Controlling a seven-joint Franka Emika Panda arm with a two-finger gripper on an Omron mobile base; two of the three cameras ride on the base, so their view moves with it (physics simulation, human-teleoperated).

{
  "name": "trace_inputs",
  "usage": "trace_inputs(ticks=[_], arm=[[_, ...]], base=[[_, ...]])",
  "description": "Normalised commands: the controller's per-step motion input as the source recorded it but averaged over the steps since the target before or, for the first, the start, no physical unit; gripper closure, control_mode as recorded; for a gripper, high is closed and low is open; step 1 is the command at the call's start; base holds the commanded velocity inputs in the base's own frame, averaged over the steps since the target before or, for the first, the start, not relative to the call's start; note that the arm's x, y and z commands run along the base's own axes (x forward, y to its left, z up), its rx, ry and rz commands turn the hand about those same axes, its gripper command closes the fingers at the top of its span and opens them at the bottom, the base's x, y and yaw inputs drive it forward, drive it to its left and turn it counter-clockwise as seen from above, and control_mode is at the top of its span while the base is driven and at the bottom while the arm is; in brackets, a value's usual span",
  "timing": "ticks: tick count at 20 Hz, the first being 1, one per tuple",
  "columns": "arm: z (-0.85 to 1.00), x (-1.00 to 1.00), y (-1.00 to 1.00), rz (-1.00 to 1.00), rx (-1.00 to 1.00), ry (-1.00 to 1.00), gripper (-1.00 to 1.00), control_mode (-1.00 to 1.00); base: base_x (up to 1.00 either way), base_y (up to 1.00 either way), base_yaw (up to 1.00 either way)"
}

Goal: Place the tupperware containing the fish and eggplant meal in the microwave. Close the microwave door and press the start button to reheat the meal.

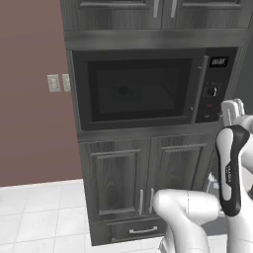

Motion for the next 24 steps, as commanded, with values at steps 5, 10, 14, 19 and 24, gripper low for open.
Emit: trace_inputs(ticks=[5,10,14,19,24], arm=[[-0.12,0.16,-0.21,0.0,0.09,0.0,-1.0,-1.0],[-0.14,0.25,-0.08,0.0,0.06,0.0,-1.0,-1.0],[-0.1,0.35,0.0,0.0,0.04,0.0,-1.0,-1.0],[-0.06,0.36,-0.01,0.0,0.04,0.0,-1.0,-1.0],[-0.01,0.24,-0.1,0.0,0.05,0.0,1.0,-1.0]], base=[[0.0,0.0,0.0],[0.0,0.0,0.0],[0.0,0.0,0.0],[0.0,0.0,0.0],[0.0,0.0,0.0]])
